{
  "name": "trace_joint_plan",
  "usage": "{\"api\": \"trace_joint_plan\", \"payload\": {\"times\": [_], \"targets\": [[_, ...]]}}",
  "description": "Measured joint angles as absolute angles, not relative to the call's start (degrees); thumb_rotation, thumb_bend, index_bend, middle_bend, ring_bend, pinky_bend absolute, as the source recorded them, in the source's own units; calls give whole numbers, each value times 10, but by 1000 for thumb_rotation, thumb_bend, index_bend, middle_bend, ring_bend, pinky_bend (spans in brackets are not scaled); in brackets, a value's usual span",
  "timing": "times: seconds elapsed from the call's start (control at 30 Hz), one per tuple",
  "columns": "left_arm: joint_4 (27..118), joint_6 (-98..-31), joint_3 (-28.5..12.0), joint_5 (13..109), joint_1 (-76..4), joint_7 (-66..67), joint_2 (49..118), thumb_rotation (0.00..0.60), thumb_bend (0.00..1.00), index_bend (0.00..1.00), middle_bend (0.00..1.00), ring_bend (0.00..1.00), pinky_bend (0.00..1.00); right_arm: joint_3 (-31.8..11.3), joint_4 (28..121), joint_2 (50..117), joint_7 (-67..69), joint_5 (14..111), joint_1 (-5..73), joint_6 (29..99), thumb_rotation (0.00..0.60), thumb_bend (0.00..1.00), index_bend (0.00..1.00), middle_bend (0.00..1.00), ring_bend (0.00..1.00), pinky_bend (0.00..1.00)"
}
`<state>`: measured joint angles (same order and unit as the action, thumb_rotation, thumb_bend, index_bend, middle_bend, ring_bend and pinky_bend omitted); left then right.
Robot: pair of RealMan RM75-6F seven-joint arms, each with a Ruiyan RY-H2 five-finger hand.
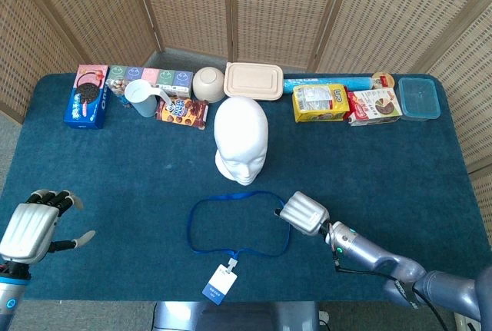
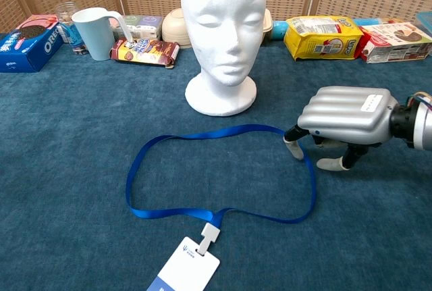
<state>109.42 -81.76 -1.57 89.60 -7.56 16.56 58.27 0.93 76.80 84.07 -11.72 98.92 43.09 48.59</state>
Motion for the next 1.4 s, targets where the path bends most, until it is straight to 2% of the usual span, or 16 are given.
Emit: {"api": "trace_joint_plan", "payload": {"times": [1.4], "targets": [[1085, -816, -9, 893, -82, 158, 584, 383, 151, 452, 421, 406, 292, 30, 741, 872, -132, 964, 441, 498, 600, 376, 532, 1000, 1000, 1000]]}}
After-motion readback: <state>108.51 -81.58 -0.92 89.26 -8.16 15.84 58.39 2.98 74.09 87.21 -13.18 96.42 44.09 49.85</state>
